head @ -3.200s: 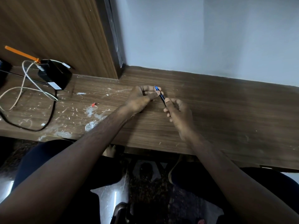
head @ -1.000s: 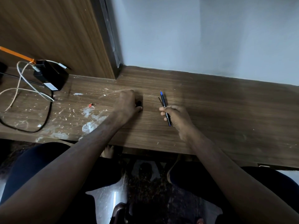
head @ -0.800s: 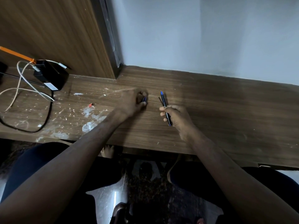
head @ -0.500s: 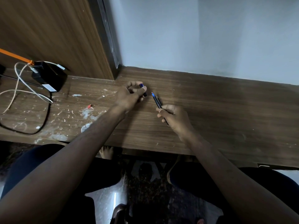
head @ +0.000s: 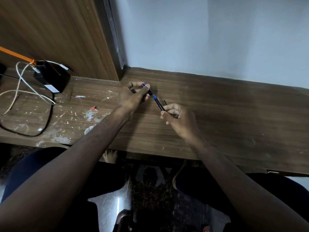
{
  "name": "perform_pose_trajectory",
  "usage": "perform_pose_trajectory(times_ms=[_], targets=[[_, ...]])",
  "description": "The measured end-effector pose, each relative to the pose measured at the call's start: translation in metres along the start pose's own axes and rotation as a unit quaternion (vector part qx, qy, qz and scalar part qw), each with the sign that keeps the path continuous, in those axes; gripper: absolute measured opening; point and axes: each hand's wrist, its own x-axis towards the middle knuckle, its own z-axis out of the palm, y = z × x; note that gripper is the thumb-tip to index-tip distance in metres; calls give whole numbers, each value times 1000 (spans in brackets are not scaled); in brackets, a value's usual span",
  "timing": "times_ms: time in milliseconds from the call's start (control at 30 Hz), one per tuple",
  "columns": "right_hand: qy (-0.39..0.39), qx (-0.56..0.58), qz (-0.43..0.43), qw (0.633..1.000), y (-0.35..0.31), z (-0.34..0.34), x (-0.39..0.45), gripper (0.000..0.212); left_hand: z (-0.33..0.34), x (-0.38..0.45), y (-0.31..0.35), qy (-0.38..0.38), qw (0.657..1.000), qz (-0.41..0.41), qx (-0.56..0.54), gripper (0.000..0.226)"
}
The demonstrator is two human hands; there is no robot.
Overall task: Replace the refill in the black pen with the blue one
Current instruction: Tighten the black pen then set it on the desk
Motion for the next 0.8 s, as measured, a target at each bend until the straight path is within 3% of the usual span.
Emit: perform_pose_trajectory(times_ms=[167,333,467,800], targets=[[-3,0,-2,1000,-1,1,-1,20,5,-4,-5,-6,999,5,43,24],[18,-13,1,1000,4,1,2,11,13,-16,-9,-77,990,27,118,19],[30,-5,16,999,11,5,2,9,22,-27,-11,-87,989,58,108,11],[66,-14,6,998,12,5,-1,10,31,-43,-5,-88,990,66,84,16]])
